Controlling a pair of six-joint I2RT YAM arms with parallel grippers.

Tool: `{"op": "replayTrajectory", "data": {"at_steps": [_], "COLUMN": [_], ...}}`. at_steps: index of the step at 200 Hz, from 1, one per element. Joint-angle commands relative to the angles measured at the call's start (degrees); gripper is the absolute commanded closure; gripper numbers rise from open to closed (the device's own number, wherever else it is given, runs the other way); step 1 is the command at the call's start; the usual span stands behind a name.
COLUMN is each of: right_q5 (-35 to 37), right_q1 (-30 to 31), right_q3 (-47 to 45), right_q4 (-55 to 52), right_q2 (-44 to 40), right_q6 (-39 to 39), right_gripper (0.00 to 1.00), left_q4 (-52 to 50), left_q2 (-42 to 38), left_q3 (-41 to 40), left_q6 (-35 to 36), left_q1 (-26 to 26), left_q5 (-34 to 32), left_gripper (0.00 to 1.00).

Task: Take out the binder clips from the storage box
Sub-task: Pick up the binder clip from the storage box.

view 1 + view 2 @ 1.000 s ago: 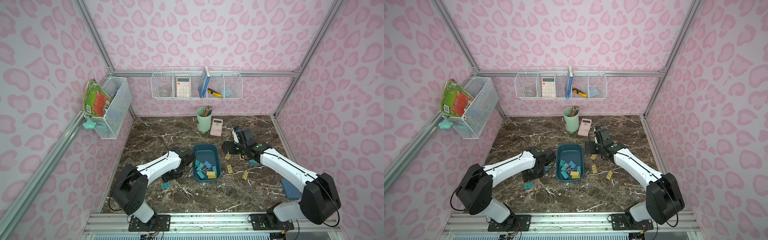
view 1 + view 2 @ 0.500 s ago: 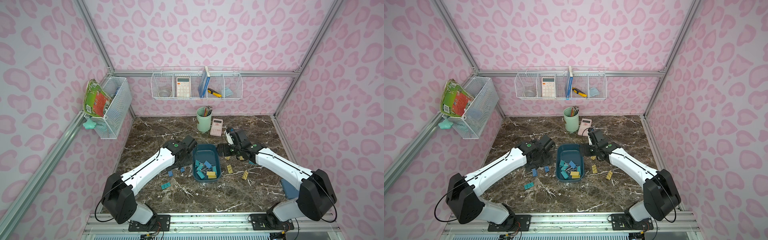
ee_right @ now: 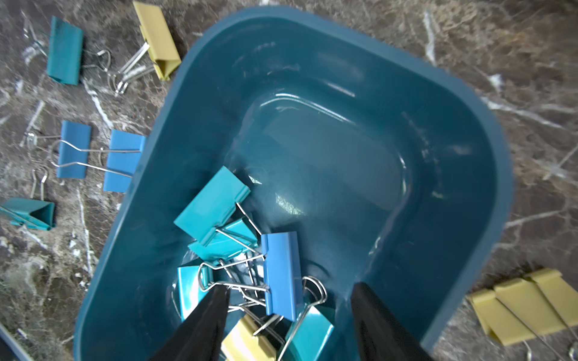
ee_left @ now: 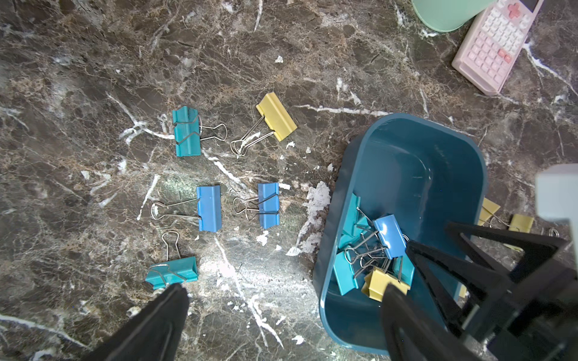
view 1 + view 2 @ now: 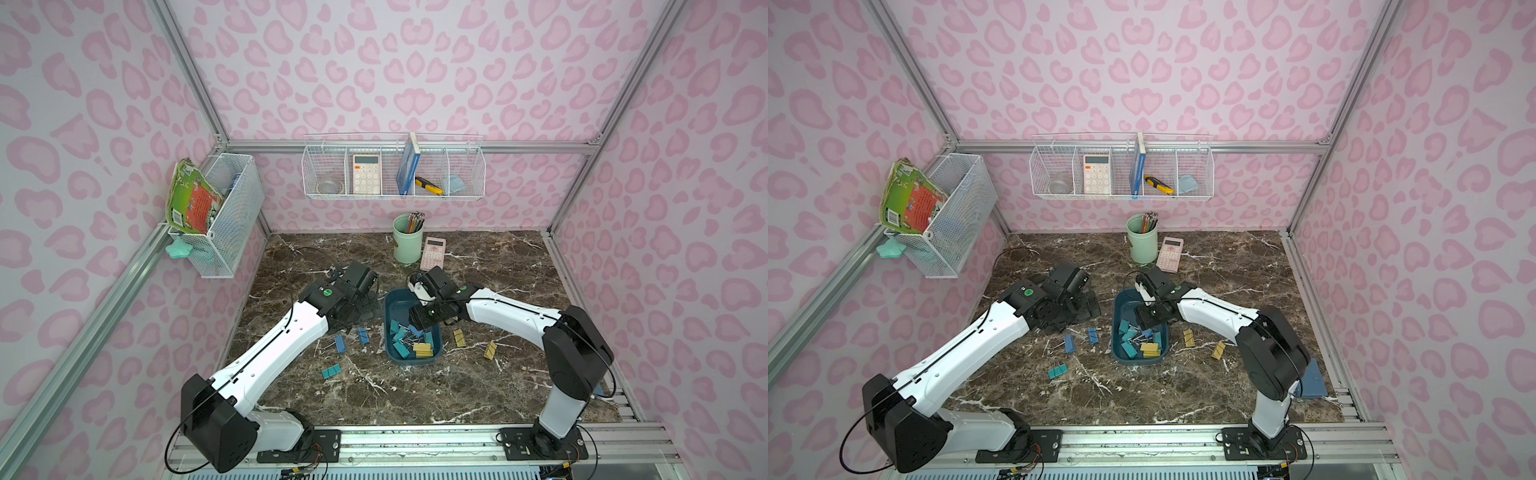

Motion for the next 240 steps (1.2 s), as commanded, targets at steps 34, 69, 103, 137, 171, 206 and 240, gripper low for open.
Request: {"op": "replayTrajectory", "data": {"at_steps": [34, 69, 103, 137, 171, 206, 240], "right_q5": [0.5, 1.2, 3.0, 3.4, 3.5, 4.4, 4.7], "right_q1": [0.6, 0.9, 1.7, 2.1, 2.4, 3.0, 3.5], "right_q3": [3.9, 4.7, 6.3, 7.3, 8.2, 8.5, 8.4], "right_q4": [-6.8, -8.5, -9.7, -9.8, -10.8, -12.2, -12.3], "right_q2": [5.3, 7.2, 8.5, 9.5, 10.3, 9.9, 10.4], "right_q6": [-4.6, -5.7, -6.3, -6.5, -7.0, -8.0, -7.8], "right_gripper": [0.32, 0.34, 0.37, 0.42, 0.45, 0.5, 0.67], "left_q4": [-0.2, 0.1, 0.2, 0.4, 0.5, 1.0, 1.2], "left_q2": [-2.6, -3.4, -3.5, -3.7, -4.1, -4.6, -4.9], "left_q3": [-1.8, -2.6, -3.0, -3.2, -3.5, -4.0, -4.4], "left_q6": [0.1, 0.1, 0.1, 0.1, 0.2, -0.1, -0.1], "left_q1": [0.5, 0.8, 0.9, 1.0, 1.2, 1.3, 1.2], "left_q5": [0.4, 0.5, 0.7, 0.8, 0.9, 1.0, 1.2], "left_gripper": [0.01, 0.01, 0.01, 0.01, 0.01, 0.01, 0.01]}}
